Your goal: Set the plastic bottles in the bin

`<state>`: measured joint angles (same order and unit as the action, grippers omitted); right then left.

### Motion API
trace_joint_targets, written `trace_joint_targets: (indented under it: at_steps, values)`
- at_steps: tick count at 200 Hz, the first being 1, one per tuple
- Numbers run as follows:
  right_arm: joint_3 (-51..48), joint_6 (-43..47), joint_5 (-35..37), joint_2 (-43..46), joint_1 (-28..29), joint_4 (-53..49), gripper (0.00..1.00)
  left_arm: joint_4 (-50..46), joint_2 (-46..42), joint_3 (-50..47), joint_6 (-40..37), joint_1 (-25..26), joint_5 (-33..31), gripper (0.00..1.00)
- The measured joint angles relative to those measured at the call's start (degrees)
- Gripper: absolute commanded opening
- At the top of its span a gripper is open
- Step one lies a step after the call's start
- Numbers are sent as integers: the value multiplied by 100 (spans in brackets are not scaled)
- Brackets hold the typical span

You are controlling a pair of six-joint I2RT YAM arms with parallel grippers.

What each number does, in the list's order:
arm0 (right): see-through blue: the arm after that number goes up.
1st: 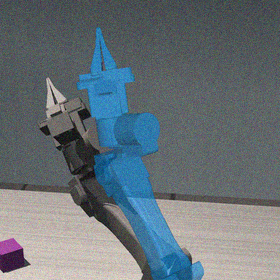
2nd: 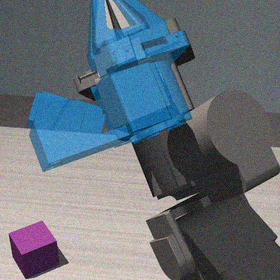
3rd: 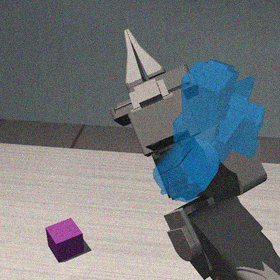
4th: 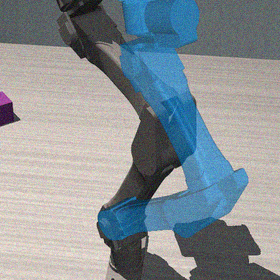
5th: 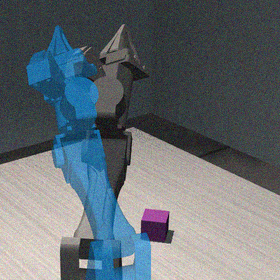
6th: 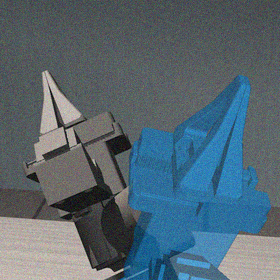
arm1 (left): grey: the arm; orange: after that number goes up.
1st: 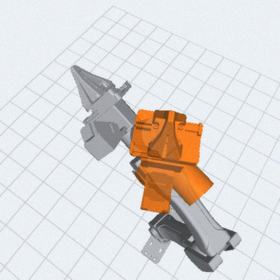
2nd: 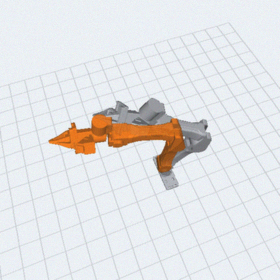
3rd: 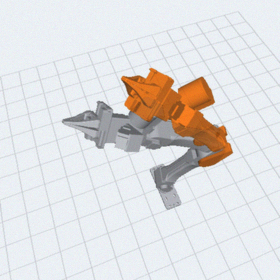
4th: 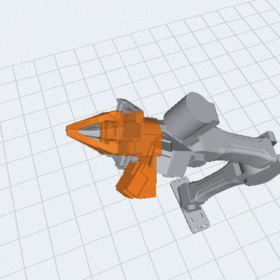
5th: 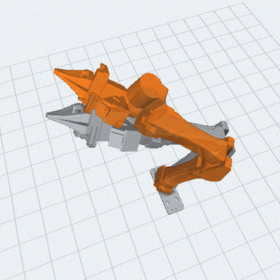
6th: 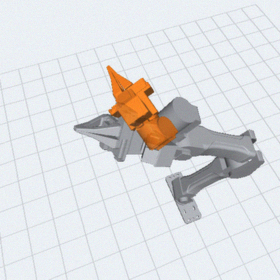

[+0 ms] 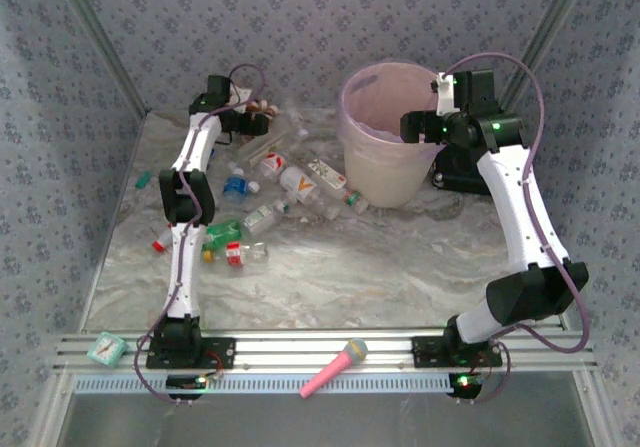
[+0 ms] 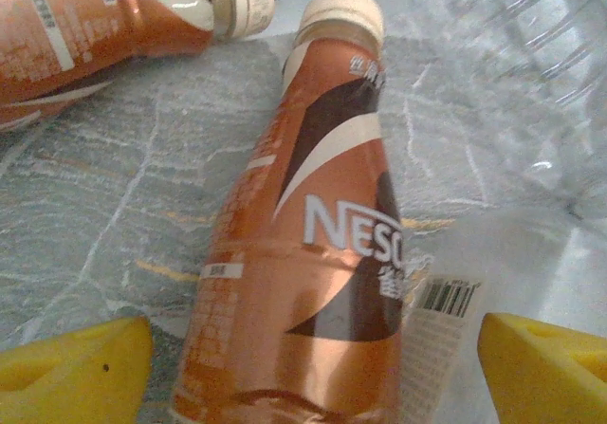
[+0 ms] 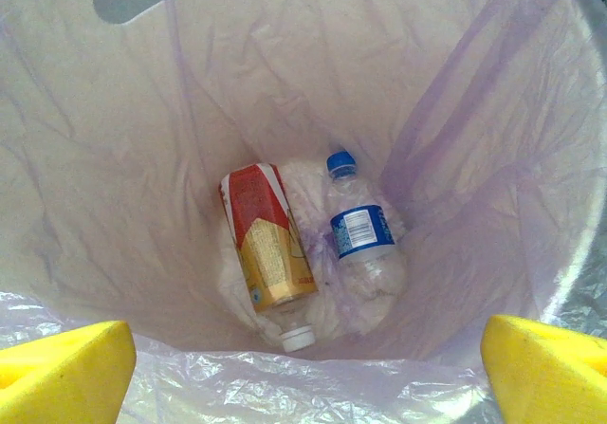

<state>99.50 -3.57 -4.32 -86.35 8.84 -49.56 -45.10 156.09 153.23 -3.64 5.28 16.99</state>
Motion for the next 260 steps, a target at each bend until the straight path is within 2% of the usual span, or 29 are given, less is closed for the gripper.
trace_joint_targets:
  at_steps: [50,117,160,192,212,233,260]
  values:
    - [-63,-7,-2,98,2,-9,96,-17,125,0,-127,11,-326,65]
    - [-103,-52,-24,136,2,2,95,-11,90,-42,-127,52,-415,52]
    - [-87,-254,-278,267,2,2,95,33,-509,-590,50,52,-306,49]
    - [22,-498,-557,415,2,13,96,181,-1502,-1034,234,52,-72,49]
    - [59,-686,-787,555,24,98,96,459,-2319,-1578,435,52,289,47]
    - [68,-892,-1075,682,118,306,97,1283,-3571,-3010,815,66,758,46]
    - [83,-1095,-1364,719,428,612,98,2411,-5088,-5099,1375,157,874,44]
